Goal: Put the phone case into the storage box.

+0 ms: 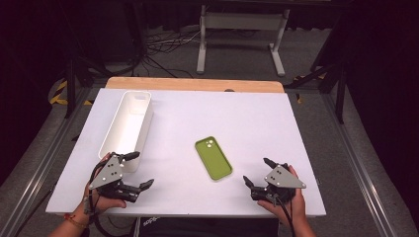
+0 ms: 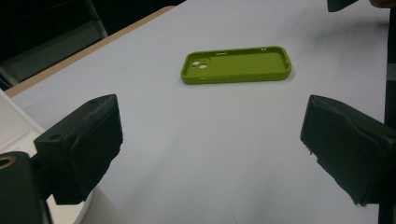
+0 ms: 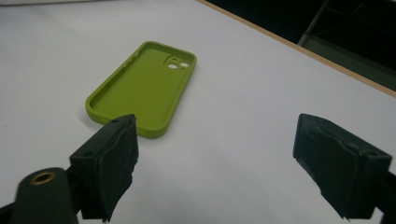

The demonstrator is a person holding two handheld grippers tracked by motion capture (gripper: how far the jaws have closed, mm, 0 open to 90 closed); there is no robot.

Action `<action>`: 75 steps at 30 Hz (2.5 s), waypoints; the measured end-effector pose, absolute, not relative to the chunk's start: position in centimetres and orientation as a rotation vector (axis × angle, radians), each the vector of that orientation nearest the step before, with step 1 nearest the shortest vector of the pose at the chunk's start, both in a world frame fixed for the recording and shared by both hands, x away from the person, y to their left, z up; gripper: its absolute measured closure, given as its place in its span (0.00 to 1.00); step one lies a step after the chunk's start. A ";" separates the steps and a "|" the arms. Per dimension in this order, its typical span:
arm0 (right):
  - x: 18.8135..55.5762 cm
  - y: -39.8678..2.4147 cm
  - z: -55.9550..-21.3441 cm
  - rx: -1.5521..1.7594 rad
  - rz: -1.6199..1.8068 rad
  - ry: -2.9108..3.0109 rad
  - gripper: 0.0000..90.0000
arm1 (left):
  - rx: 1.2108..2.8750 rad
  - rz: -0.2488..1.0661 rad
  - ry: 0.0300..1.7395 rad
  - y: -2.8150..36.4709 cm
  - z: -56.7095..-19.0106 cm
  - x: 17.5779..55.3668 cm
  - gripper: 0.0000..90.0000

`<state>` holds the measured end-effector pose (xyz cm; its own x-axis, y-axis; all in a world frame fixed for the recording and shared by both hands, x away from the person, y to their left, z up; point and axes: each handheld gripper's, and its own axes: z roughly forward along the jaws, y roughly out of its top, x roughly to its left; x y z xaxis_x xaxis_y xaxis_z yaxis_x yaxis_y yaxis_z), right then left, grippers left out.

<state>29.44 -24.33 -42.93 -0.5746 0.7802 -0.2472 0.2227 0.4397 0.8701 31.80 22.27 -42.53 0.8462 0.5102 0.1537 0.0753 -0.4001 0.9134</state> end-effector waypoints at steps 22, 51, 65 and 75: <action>32.3 -21.5 -40.9 0.860 1.052 2.270 0.17 | 1.948 0.503 0.427 22.3 -42.6 31.2 0.07; 43.0 -15.0 -38.5 0.939 0.865 2.492 0.21 | 1.970 0.491 0.421 22.6 -42.8 30.9 0.07; 47.1 -13.9 -40.8 1.140 0.733 2.550 0.47 | 1.998 0.478 0.402 21.9 -43.0 30.8 0.07; 48.6 -12.1 -41.8 1.160 0.619 2.601 0.66 | 2.007 0.471 0.394 22.0 -43.0 30.8 0.08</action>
<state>48.55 -12.08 -41.76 -0.6615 0.7492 -0.0340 0.6535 0.5980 0.4640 30.80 22.01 -43.04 0.8713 0.4638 0.1607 0.0762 -0.4513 0.8891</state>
